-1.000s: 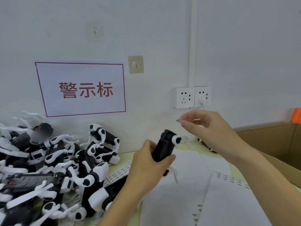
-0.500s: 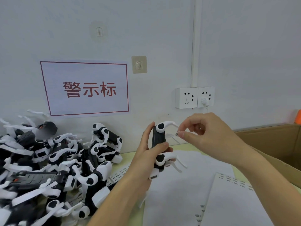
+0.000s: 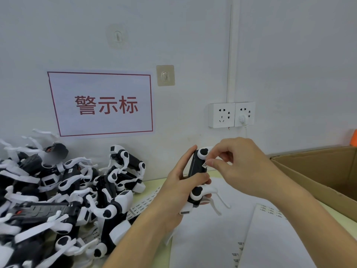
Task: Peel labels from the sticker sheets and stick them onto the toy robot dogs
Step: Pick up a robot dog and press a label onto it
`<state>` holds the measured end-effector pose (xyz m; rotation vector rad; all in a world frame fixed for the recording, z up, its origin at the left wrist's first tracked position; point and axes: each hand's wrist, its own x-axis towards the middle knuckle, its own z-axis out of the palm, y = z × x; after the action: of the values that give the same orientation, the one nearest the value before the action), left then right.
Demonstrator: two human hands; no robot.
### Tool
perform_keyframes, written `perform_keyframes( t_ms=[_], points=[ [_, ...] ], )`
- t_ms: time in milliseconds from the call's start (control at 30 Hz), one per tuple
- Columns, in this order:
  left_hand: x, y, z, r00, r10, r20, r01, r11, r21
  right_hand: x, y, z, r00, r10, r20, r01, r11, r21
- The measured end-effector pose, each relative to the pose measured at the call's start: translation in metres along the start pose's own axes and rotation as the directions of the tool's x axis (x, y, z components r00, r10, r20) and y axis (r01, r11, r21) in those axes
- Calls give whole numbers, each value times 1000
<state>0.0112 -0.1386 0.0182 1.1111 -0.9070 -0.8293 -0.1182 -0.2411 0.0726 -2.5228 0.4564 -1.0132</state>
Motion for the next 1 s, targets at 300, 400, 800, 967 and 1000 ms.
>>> perform_keyframes(
  t_ms=[300,400,800,967,1000],
  points=[
    [0,0,2,1000,6,-11,-6,1000,4,-1,-4,0,1000,1,18,1,998,-63],
    [0,2,2,1000,6,-14,-6,1000,9,-1,-4,1,1000,2,20,-1,998,-66],
    [-2,3,4,998,36,-47,-35,999,37,0,-2,5,999,7,32,-3,992,-124],
    [-2,4,4,997,54,-56,-50,996,80,0,-1,6,1000,7,29,-3,993,-119],
    [-2,4,4,997,55,-56,-50,995,87,0,-1,6,1000,7,29,-4,993,-119]
  ],
)
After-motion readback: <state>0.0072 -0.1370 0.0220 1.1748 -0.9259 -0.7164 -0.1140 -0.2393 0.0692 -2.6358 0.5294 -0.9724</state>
